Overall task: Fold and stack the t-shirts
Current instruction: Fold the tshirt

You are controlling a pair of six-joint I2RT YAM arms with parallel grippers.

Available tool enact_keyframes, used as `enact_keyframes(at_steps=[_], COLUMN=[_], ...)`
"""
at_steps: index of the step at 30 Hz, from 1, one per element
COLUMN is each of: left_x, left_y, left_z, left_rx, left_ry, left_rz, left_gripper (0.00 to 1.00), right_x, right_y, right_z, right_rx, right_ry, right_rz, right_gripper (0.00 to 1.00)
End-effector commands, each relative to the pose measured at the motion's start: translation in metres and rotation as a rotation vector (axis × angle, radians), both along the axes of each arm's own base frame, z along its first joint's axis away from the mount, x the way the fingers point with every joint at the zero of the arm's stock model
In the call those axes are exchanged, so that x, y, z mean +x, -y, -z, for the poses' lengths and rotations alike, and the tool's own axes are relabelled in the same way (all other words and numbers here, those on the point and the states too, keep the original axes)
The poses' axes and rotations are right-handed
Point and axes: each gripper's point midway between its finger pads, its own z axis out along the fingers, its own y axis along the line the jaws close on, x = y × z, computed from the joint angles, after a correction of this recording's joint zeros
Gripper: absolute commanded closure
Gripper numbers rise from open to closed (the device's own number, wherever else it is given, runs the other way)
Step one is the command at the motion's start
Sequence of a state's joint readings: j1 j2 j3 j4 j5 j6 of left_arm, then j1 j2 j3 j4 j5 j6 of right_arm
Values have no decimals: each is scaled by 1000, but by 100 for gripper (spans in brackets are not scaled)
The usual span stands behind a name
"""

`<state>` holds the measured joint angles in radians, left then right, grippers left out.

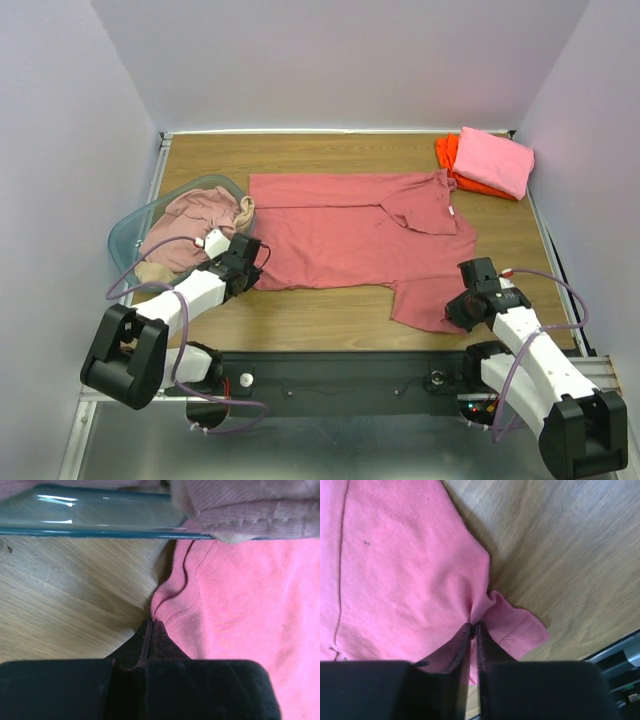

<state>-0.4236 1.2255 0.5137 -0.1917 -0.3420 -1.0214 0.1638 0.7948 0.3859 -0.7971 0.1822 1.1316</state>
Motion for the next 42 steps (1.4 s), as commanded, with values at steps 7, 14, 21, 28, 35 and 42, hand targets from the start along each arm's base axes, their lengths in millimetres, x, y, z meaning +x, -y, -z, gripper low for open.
enact_keyframes(at_steps=[7, 14, 21, 28, 35, 42], left_x=[1, 6, 19, 44, 68, 90], left_y=[-6, -6, -3, -4, -10, -15], left_z=[-22, -43, -59, -69, -71, -73], left_rx=[8, -9, -11, -13, -11, -14], left_ry=[37, 89, 117, 139, 135, 137], left_rz=[-23, -29, -31, -50, -90, -130], left_gripper=[100, 100, 100, 100, 100, 100], right_x=[37, 76, 117, 166, 211, 253], right_y=[11, 15, 9, 9, 14, 15], right_z=[-37, -81, -110, -153, -184, -201], right_rx=[-92, -128, -135, -165, -224, -274], right_ry=[153, 306, 421, 558, 653, 678], right_rz=[-48, -33, -52, -36, -7, -4], right_gripper=[100, 100, 100, 100, 100, 100])
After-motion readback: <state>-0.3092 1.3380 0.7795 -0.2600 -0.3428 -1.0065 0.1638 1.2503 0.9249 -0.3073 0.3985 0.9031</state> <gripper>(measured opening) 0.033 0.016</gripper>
